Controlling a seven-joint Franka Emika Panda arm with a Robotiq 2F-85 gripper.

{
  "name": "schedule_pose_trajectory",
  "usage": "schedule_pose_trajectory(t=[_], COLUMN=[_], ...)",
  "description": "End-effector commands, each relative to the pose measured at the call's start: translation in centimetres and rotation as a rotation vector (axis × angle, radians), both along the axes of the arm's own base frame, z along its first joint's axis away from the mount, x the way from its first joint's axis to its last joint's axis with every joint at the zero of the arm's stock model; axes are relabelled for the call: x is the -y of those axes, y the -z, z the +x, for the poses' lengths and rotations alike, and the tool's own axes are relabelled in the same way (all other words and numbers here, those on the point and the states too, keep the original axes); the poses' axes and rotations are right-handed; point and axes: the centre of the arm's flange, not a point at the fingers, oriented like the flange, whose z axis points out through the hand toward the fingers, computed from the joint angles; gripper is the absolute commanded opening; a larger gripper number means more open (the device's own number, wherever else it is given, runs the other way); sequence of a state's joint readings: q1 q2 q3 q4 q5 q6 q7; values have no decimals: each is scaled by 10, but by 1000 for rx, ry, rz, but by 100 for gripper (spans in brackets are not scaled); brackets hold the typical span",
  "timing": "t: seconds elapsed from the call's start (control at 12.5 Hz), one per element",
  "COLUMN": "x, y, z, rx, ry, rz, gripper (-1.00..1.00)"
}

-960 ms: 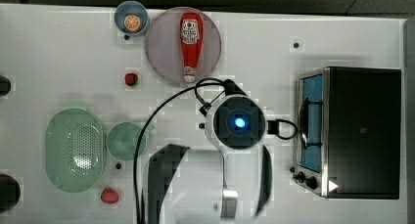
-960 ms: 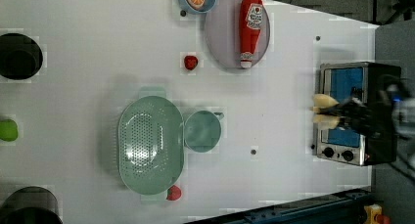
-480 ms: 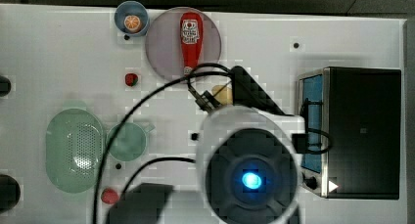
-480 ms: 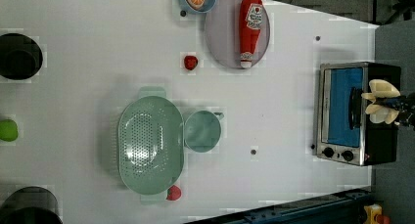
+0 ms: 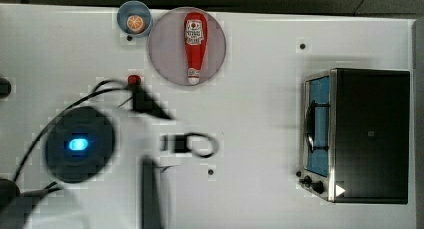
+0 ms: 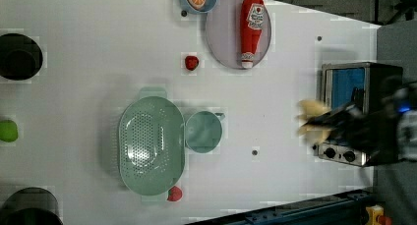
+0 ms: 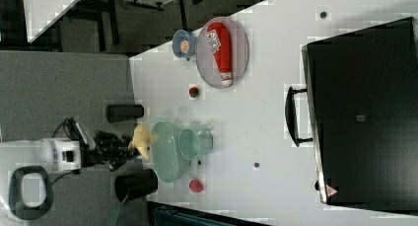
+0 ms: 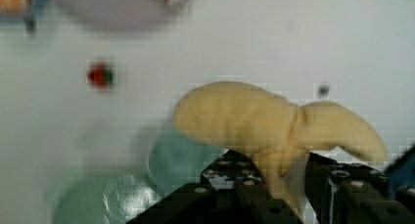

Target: Pick Banana and place it in mug.

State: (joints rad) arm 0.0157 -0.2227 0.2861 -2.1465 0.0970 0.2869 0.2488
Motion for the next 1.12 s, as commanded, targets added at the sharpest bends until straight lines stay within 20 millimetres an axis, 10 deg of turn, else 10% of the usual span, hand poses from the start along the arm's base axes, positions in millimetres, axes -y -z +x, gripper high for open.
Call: schedule_pose_trajectory(t=[0.08, 0.4, 0.96, 1.12], x=[-60, -93, -91, -88], y=[7, 75, 196, 219], z=[-20, -24, -8, -3], rx=[-6, 17, 5, 13], ry=[93, 182, 236, 227], rz=[-3, 14, 58, 58], gripper=[-32, -32, -32, -4])
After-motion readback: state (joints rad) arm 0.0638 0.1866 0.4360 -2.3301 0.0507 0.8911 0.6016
